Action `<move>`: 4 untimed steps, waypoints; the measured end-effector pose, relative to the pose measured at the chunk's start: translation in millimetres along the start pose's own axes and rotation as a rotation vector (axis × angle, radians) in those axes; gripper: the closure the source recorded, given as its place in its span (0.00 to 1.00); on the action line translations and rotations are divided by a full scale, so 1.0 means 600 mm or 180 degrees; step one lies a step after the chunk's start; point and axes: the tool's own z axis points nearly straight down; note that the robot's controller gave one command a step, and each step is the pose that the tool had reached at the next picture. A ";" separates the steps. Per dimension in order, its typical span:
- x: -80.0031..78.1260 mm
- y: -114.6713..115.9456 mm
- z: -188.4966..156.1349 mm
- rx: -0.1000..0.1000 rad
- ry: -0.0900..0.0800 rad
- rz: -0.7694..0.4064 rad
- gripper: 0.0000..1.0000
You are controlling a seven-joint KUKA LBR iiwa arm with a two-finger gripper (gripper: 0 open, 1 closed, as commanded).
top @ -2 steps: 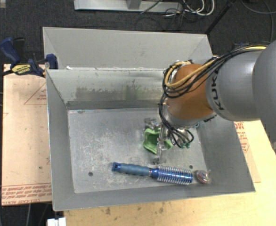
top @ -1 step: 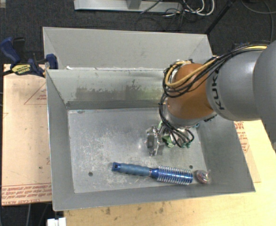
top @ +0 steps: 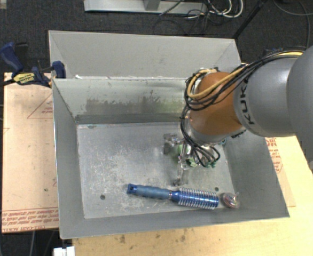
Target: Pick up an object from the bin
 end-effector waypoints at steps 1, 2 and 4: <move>-0.054 -0.153 -0.011 0.0005 0.0004 0.0107 0.00; -0.053 -0.228 -0.002 -0.0011 0.0000 0.0084 0.00; -0.019 -0.234 -0.232 0.0013 -0.0031 0.0116 1.00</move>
Offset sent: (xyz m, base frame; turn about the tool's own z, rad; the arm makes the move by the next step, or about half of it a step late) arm 0.0432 -0.0835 0.0061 0.0264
